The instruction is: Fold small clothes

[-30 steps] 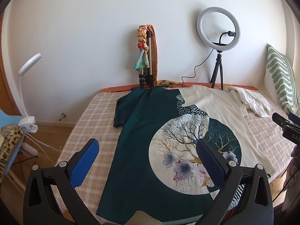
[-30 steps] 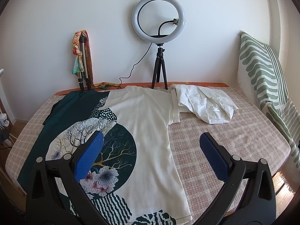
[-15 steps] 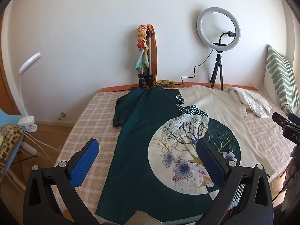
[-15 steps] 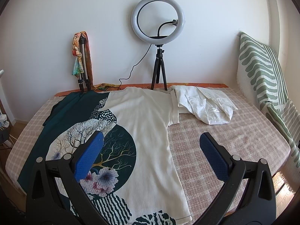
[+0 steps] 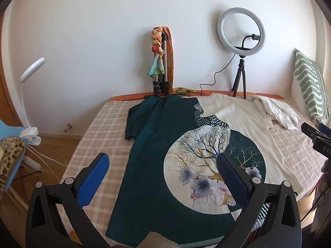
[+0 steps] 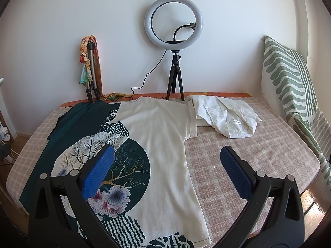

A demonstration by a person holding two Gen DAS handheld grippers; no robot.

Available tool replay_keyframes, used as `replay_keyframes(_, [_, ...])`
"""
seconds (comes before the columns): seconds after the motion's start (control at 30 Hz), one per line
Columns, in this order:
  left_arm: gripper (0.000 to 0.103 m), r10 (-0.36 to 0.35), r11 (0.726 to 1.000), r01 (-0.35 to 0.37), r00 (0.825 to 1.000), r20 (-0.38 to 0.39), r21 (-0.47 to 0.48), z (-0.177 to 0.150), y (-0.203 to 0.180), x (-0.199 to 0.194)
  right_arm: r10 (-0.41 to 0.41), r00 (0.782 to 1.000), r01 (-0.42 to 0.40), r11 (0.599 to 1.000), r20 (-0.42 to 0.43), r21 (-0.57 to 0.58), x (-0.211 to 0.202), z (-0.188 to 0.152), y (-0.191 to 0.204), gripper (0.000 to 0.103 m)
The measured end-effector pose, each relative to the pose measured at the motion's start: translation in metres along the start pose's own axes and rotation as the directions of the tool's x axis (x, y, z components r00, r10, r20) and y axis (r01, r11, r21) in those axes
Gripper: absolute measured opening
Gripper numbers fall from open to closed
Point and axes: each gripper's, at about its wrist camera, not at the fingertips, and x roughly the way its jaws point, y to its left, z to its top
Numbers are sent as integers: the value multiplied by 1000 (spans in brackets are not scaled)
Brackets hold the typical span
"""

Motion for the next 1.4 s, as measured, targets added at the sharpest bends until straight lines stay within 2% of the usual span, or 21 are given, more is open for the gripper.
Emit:
replay_keyframes(0.6, [103,13,1000,-12,1000,-14,3,-2,0,6,2,1000,-2,1000,-1,0,2,-1,0,103])
replay_keyframes(1.4, [103,40,999,-42,997,-63,-27,-2,24,18,75,996,-75,997,-39,4,21,12,22,103])
